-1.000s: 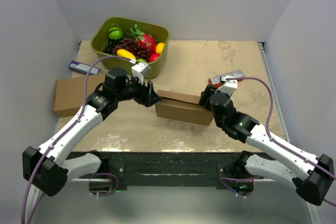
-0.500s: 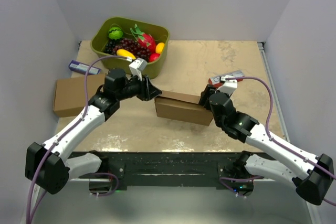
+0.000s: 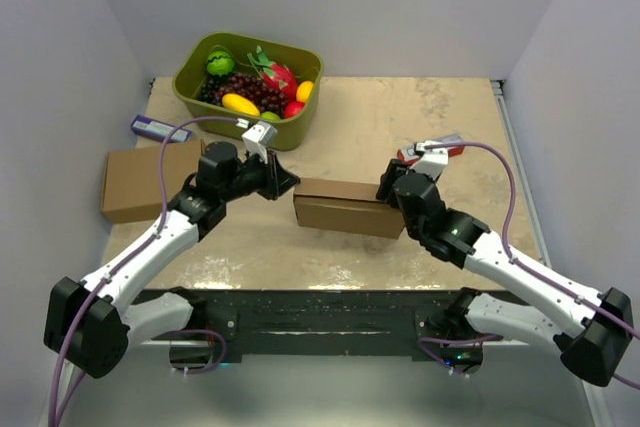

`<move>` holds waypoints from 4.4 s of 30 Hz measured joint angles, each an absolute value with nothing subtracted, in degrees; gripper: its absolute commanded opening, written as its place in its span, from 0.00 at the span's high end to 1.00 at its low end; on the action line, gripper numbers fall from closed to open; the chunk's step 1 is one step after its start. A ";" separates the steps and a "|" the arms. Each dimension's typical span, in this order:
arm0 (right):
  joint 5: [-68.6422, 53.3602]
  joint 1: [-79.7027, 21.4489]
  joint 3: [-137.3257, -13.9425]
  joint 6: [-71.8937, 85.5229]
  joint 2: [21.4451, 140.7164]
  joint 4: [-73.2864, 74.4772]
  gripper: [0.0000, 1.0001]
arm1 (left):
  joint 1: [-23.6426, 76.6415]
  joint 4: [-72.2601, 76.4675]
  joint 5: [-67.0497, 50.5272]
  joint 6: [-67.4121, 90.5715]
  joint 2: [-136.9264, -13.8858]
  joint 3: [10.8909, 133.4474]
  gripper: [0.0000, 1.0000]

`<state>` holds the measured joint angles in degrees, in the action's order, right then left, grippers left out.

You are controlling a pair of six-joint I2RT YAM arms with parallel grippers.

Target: Fold the paper box

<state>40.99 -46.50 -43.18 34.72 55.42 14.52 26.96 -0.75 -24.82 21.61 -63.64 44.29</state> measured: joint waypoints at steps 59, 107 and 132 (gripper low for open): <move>26.79 -40.05 -52.31 31.79 57.25 30.65 0.13 | 26.63 16.82 -25.17 33.39 -57.45 28.84 0.95; 10.63 -34.54 -44.38 30.89 64.10 30.26 0.01 | 39.48 26.44 -24.05 31.79 -65.08 12.47 0.01; 2.48 -29.71 -51.77 31.97 90.06 4.21 0.01 | 32.58 53.76 -24.43 34.46 -92.60 20.82 0.18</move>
